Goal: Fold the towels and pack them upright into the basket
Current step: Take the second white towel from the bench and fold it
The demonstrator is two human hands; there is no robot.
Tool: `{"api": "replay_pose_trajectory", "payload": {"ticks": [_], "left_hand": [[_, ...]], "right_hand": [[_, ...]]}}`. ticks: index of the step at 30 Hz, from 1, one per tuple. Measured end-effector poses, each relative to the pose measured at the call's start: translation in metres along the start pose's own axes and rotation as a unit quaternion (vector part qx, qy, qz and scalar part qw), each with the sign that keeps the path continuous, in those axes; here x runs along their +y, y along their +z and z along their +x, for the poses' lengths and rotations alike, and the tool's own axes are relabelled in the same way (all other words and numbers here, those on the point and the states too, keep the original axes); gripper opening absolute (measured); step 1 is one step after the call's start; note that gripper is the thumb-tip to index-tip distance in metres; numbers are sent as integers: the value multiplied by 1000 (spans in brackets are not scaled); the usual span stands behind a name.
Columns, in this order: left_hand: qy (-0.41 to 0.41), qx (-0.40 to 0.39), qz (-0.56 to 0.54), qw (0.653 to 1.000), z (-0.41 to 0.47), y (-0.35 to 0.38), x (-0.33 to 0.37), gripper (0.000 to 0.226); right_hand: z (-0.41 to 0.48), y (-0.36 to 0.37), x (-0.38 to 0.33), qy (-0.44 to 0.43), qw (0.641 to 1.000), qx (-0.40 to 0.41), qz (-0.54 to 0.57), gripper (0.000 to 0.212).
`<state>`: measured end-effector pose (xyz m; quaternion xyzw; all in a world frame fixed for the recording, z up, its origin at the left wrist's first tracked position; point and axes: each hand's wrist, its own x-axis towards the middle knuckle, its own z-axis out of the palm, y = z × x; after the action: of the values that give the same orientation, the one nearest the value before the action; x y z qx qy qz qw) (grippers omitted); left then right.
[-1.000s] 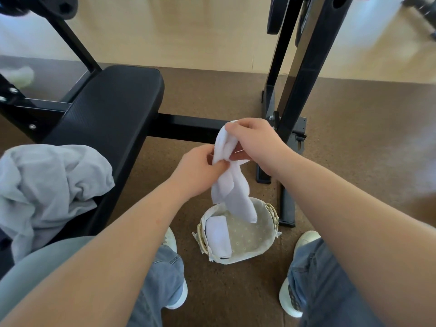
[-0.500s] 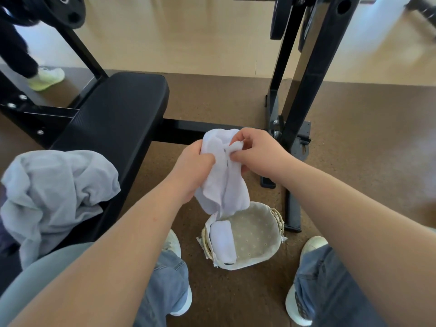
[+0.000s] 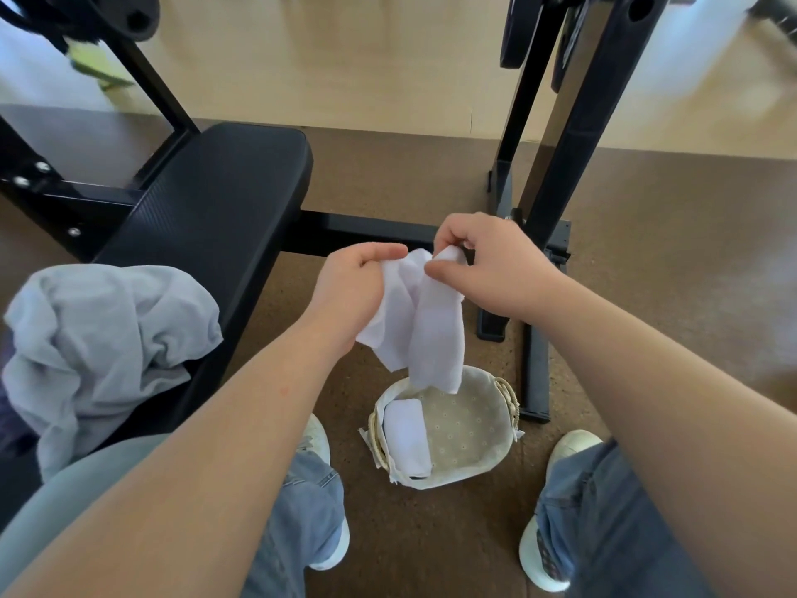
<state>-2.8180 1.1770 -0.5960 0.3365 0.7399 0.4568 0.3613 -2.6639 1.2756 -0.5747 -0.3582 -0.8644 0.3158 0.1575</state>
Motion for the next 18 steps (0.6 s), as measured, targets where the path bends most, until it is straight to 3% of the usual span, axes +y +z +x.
{"api": "replay_pose_trajectory", "payload": {"ticks": [7, 13, 18], "left_hand": [[43, -91, 179, 979, 0, 5, -7, 22], [44, -145, 157, 976, -8, 5, -1, 25], [40, -118, 170, 978, -10, 6, 0, 26]], "right_hand": [[-4, -12, -4, -2, 978, -37, 204, 17], [-6, -11, -8, 63, 946, -124, 292, 18], [-3, 2, 0, 100, 969, -121, 189, 14]]}}
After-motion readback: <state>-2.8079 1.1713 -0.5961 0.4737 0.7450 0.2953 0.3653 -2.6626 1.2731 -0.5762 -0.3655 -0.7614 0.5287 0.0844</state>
